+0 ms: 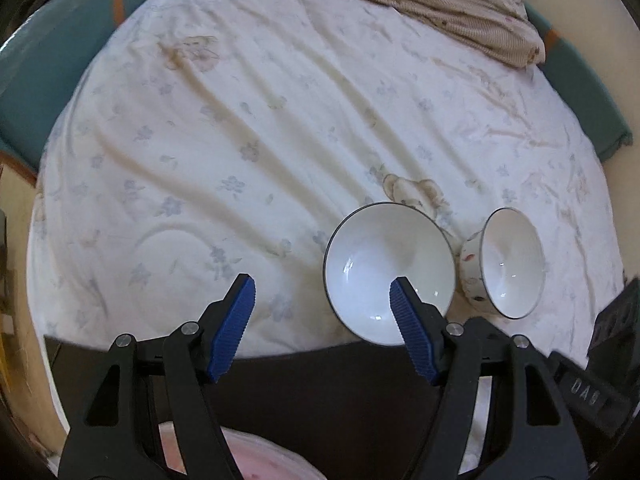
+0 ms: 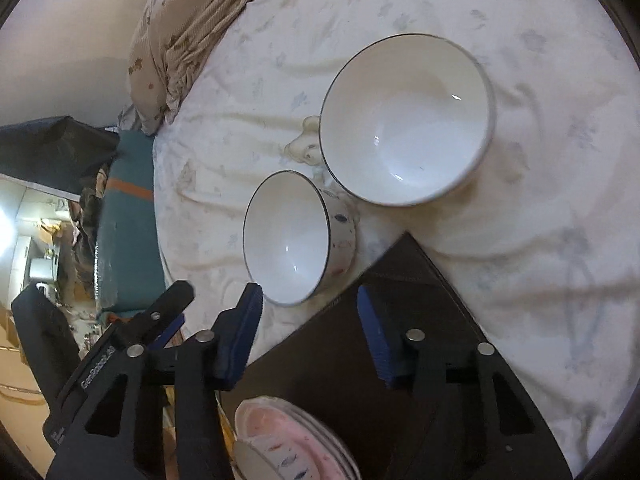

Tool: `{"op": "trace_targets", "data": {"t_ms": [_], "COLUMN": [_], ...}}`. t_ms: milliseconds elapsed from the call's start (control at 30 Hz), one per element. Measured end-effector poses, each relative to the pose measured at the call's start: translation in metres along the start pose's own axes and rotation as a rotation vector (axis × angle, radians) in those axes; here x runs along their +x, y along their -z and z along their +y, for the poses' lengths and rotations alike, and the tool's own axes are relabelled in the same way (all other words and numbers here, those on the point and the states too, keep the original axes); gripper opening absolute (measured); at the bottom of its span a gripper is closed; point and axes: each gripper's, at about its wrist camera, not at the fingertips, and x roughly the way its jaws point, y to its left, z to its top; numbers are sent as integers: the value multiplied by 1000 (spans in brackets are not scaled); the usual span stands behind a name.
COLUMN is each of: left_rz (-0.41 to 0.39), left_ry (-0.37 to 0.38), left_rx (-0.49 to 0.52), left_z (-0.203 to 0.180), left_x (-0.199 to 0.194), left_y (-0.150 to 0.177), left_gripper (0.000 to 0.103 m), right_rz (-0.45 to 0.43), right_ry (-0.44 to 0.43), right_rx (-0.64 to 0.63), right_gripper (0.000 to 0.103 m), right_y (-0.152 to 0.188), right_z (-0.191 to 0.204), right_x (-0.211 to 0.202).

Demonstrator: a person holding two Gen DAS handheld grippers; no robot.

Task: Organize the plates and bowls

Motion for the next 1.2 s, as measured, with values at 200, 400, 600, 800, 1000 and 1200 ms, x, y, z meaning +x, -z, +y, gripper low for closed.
{"op": "trace_targets", "data": {"t_ms": [200,400,600,800,1000,1200], "left_rz": [87,158,201,198,200,162], "left_ry": [25,31,23,-7,-30,-49], "left_rx": [-2,-28,-28,19,30,50], "left_z": [0,1,-1,-8,-12,-13], "left_x": [43,70,83,82,73,44], "left_y": [-5,1,4,3,5,3], "left_gripper": [50,36,10,9,10,10], "right_rz": [35,90,112,110,132,121], "right_ry": [32,102,149,173,190,166], "right_rx": [33,5,-23,-50,-132,-168], "right_gripper": [40,40,39,37,19,18], "right_y": [-26,-34,-36,-34,-28,-24], "right_z": [-8,-12,-19,-19,-2,11], "right_x": [24,47,60,66,71,60]}}
